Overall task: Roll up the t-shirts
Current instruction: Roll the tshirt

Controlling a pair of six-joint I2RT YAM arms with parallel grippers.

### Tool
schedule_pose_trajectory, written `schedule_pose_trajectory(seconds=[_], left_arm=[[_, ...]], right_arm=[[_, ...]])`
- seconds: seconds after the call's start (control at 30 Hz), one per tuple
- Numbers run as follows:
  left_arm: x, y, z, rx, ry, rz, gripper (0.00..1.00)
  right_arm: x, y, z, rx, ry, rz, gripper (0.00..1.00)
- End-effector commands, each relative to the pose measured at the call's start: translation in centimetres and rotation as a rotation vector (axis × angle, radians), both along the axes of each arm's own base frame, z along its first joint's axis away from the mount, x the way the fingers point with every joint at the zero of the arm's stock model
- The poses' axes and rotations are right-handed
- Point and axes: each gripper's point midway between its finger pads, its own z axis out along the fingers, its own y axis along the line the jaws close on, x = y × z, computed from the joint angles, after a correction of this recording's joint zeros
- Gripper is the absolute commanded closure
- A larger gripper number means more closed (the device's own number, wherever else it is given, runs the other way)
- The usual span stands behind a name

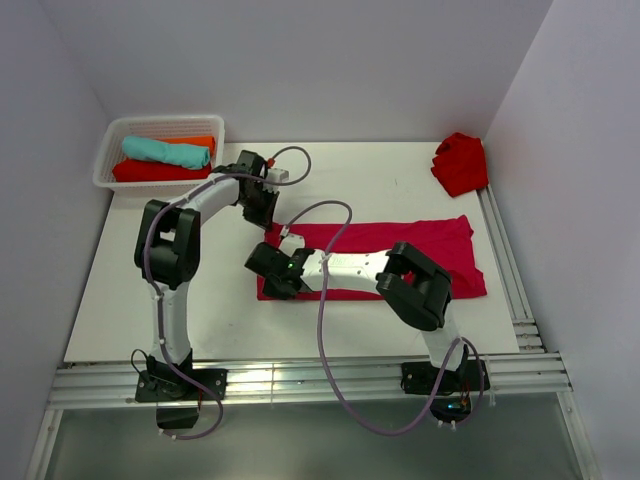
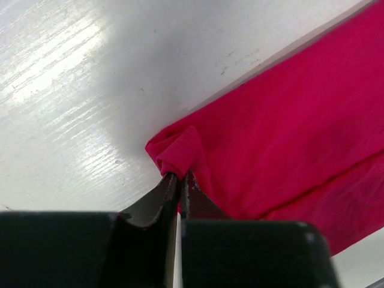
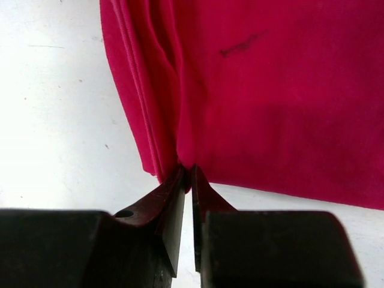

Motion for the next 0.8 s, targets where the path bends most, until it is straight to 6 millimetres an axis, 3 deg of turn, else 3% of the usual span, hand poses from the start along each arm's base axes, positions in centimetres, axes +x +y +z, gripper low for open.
schedule_pose_trajectory(seconds=[0.0,0.2,0.4,0.57,0.77], left_arm=[[1.2,-0.5,0.9,0.003,-0.042,0.011,0.9],[1.3,-0.8,1.6,-0.003,-0.063,0.003,0.65],[1.6,-1.3,3.2,-0.031,-0.087,-0.02,0.49],[2.1,-1.9,5.5,-0.063,-0.128,-0.051,0.39],[2.8,-2.0,7.3,-0.074,-0.149,-0.057,0.39]], right_arm=[[0.7,0.0,1.9,0.046,-0.034,-0.032,0.83],[0.6,-0.3,1.9,0.047,-0.036,-0.04,0.78],[0.5,-0.7,1.8,0.043,-0.032,-0.054,0.81],[0.5,-1.0,1.7,0.043,-0.03,-0.062,0.81],[0.4,-1.6,1.7,0.043,-0.03,-0.076,0.81]])
